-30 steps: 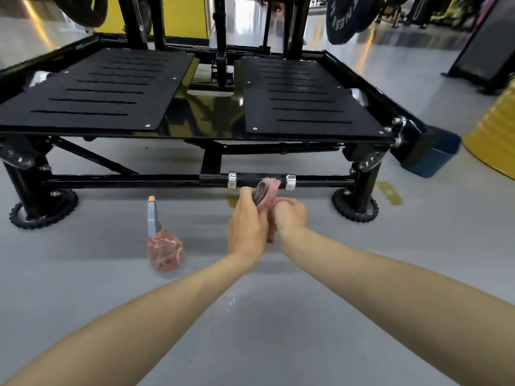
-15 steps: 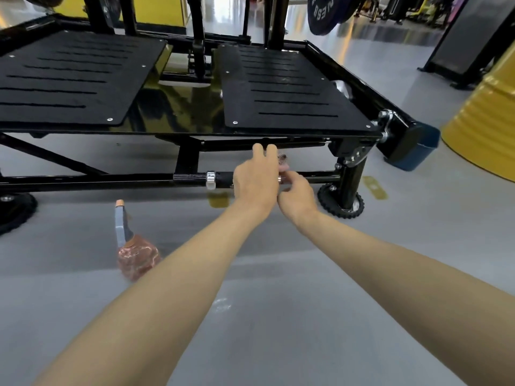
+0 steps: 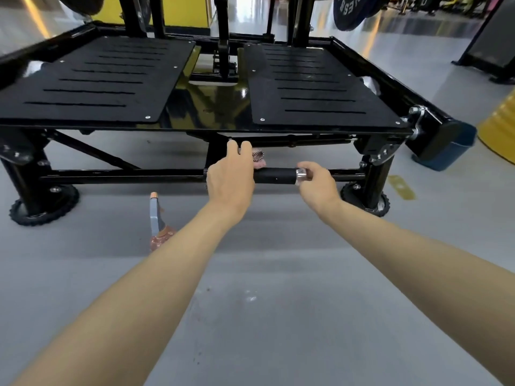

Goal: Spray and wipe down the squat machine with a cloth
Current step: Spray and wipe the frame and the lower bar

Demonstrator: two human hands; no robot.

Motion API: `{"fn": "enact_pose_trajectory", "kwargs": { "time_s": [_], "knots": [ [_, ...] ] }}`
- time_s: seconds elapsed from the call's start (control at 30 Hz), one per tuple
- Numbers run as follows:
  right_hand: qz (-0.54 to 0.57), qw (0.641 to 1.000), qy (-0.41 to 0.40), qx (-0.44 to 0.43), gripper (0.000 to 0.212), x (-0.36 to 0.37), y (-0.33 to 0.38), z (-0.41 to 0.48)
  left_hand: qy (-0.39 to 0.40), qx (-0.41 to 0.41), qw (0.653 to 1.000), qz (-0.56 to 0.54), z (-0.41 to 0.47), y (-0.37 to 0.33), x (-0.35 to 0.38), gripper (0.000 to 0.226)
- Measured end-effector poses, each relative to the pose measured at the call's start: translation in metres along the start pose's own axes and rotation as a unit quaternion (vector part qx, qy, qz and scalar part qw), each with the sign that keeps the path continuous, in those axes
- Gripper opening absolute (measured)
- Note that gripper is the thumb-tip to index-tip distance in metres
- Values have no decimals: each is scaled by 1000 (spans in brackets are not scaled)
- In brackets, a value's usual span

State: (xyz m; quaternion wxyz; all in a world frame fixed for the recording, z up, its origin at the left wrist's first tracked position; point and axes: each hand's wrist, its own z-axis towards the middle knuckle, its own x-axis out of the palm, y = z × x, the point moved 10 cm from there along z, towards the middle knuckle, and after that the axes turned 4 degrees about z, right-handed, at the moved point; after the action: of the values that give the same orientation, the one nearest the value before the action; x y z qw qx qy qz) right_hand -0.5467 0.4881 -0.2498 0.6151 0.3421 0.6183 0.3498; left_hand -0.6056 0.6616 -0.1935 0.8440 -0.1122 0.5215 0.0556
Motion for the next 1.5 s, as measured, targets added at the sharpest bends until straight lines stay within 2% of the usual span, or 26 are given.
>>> {"fn": "enact_pose_trajectory", "kwargs": {
  "time_s": [0.17,0.3,0.37,0.43,0.53,0.73,0.83,0.93,1.07,1.2,1.3,1.37,1.5],
  "knots": [
    [-42,999,28,1,37,7,2,-2,-60,-100,989,-95,-3,25,-20,22],
    [-18,999,31,17,39,3,-1,2,-112,-80,988,-66,8,17,-35,38],
    [-13,999,47,13,41,3,-2,3,-84,-60,995,-11,8,3,-24,41],
    [-1,998,58,10,43,4,-4,3,-31,-59,998,14,2,-6,-5,27],
    [17,998,64,2,42,4,-4,5,3,-76,997,-32,-7,-24,8,14],
    [35,997,66,-4,48,3,-6,8,13,-131,983,-130,-11,-56,16,19],
    [75,995,66,-2,34,2,-9,11,19,-139,974,-178,-13,-73,24,20],
    [93,993,78,6,27,2,-13,16,9,-148,964,-221,-14,-77,30,24],
    [127,988,80,36,22,1,-20,17,-20,-71,956,-284,-31,-91,33,30],
    [147,986,79,29,13,4,-19,16,-31,40,971,-234,-37,-102,37,45],
    [148,985,80,25,17,6,-19,17,-65,104,985,-119,-36,-102,26,59],
    [129,989,76,20,28,5,-19,16,-87,115,987,-75,-35,-95,21,61],
    [95,994,51,34,53,2,-19,15,-117,95,988,-28,-34,-71,14,47]
  ]
}}
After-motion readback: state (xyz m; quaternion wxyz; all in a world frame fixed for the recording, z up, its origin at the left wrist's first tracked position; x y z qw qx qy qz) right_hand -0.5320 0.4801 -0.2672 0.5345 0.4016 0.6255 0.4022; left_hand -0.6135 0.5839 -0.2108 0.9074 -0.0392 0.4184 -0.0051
